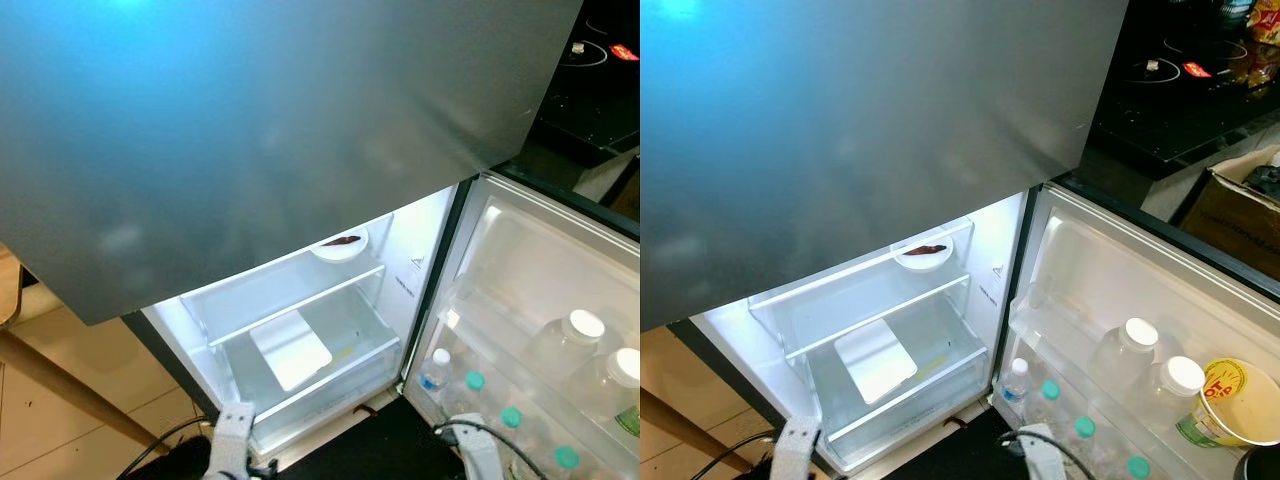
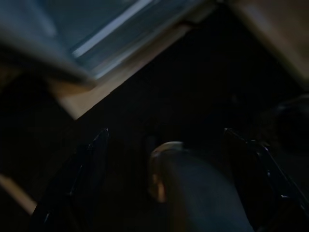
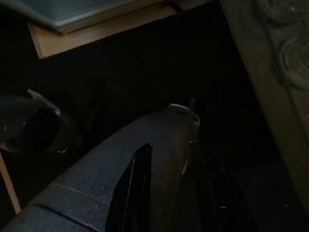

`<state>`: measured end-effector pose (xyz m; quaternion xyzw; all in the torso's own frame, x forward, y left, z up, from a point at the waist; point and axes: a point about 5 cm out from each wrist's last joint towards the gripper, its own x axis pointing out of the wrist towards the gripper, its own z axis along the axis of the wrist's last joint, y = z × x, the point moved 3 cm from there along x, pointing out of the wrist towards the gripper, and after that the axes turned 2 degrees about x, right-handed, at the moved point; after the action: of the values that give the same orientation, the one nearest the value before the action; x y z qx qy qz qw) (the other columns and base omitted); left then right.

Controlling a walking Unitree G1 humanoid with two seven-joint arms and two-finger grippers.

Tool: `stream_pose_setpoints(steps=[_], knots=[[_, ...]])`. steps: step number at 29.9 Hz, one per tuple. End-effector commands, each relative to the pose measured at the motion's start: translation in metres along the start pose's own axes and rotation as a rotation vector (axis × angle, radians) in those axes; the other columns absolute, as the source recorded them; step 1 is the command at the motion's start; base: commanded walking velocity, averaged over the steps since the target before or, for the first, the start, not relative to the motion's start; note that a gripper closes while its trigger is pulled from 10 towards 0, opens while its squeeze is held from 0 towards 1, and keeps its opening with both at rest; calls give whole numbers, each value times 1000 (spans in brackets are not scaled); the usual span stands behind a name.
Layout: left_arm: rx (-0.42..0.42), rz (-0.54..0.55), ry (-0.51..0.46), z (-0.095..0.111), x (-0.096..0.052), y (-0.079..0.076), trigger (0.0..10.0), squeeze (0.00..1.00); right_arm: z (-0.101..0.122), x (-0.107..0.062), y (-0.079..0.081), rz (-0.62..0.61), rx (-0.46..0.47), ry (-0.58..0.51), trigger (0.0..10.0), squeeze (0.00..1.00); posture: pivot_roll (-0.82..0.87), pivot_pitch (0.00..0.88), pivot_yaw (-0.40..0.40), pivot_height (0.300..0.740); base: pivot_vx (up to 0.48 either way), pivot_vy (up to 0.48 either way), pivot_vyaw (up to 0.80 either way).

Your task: Restocking fridge

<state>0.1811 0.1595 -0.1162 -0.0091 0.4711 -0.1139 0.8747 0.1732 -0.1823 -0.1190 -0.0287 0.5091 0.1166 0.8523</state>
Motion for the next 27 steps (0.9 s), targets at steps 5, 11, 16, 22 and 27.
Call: stream_pose_setpoints(steps=[5, 11, 16, 22, 27], knots=[[53, -109, 38, -3, 4, -25, 10000, 0, -10, 0, 1, -3, -110, 61, 10000, 0, -33, 0, 0, 740, 0, 0, 0], [81, -112, 33, 1, 6, -29, 10000, 0, -11, 0, 0, -12, -154, 83, 10000, 0, -36, 0, 4, 740, 0, 0, 0], [92, -118, 36, 0, 6, -29, 10000, 0, -12, 0, 4, -3, -183, 91, 10000, 0, -37, 0, 13, 740, 0, 0, 0], [92, -109, 24, 4, 5, -25, 10000, 0, -11, 0, 2, -10, -179, 85, 10000, 0, -29, 0, 11, 740, 0, 0, 0], [70, -96, -3, 10, 5, -20, 10000, 0, -9, 0, -1, -31, -155, 69, 10000, 0, -14, 0, 16, 740, 0, 0, 0]])
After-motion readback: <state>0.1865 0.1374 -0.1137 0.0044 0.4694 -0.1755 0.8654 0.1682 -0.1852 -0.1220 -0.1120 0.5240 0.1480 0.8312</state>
